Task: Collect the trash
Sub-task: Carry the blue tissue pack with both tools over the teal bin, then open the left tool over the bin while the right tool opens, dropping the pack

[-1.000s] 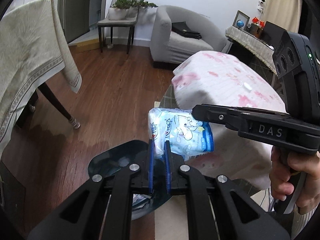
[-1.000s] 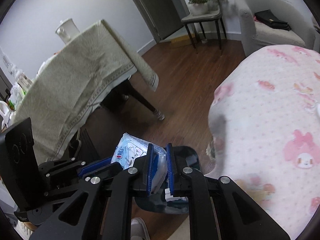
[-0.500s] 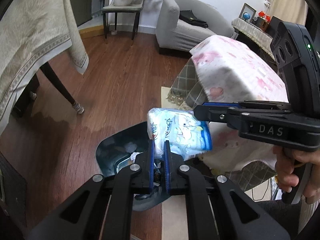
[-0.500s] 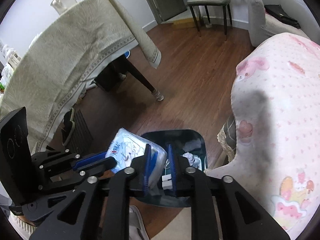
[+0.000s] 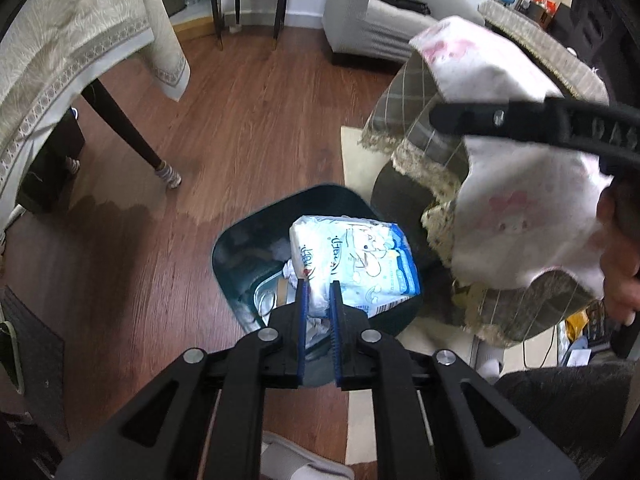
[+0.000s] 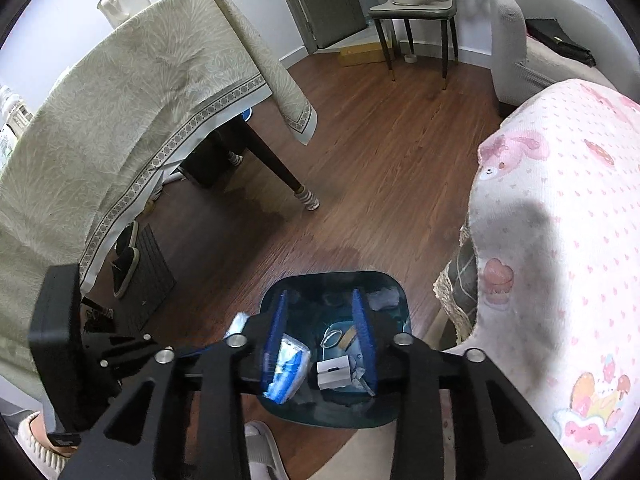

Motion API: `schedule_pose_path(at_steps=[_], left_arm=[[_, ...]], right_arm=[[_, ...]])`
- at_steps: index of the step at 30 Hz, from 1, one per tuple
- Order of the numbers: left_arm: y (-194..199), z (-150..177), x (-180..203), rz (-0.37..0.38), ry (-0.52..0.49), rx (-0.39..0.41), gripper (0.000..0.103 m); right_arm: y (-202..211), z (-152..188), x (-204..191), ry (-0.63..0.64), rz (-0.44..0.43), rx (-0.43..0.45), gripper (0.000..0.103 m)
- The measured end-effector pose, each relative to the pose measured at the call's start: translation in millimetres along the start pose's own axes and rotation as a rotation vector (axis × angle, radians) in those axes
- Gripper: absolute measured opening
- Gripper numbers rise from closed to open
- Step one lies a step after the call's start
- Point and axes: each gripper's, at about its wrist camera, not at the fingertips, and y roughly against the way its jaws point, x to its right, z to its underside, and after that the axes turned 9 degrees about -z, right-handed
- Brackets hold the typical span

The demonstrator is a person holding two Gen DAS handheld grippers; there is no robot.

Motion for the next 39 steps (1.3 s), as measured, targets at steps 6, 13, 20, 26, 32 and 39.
schedule_pose_path(at_steps=[6, 13, 20, 26, 32, 39], left_arm=[[-5, 8, -5, 0.003, -0.007, -0.020, 0.033], [15, 3, -9, 0.008, 0.005, 0.035, 0.049], [50, -7, -12, -0.013, 0.037, 0.150, 0.077], [71, -14, -15, -0.034, 0.086, 0.217, 0.088], [89, -29, -8, -0.024, 0.119, 0.277, 0.093], [97, -48, 15, -0.010, 0.135, 0.318, 0.093]], right_arm=[[-8, 0, -4, 0.013, 0.017, -0.015, 0.041], [-13, 5, -6, 0.040, 0.050, -0.041, 0.047], [-11, 13, -14, 0.104, 0.104, -0.060, 0.063], [1, 18, -19, 0.143, 0.143, -0.039, 0.071], [17, 15, -17, 0.167, 0.158, -0.008, 0.073], [52, 6, -4, 0.168, 0.165, 0.071, 0.073]])
